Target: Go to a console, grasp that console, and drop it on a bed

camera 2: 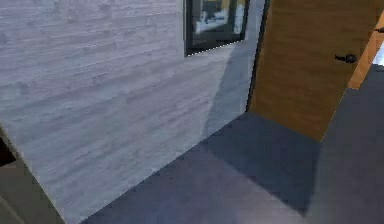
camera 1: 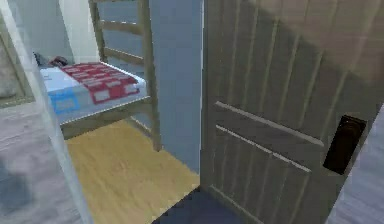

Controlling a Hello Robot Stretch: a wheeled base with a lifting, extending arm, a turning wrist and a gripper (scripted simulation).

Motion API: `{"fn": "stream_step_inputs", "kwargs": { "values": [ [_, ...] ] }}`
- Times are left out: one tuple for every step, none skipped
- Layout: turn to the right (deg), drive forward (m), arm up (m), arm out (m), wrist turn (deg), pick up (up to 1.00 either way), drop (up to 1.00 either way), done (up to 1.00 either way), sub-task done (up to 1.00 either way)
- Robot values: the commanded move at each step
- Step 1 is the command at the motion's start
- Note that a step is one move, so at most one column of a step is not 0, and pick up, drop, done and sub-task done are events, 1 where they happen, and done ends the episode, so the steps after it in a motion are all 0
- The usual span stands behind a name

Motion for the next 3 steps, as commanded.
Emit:
{"fn": "stream_step_inputs", "kwargs": {
  "values": [
    [0.0, 0.8, 0.0, 0.0, 0.0, 0.0, 0.0, 0.0, 0.0],
    [-36.0, 0.0, 0.0, 0.0, 0.0, 0.0, 0.0, 0.0, 0.0],
    [0.0, 0.3, 0.0, 0.0, 0.0, 0.0, 0.0, 0.0, 0.0]
  ]
}}
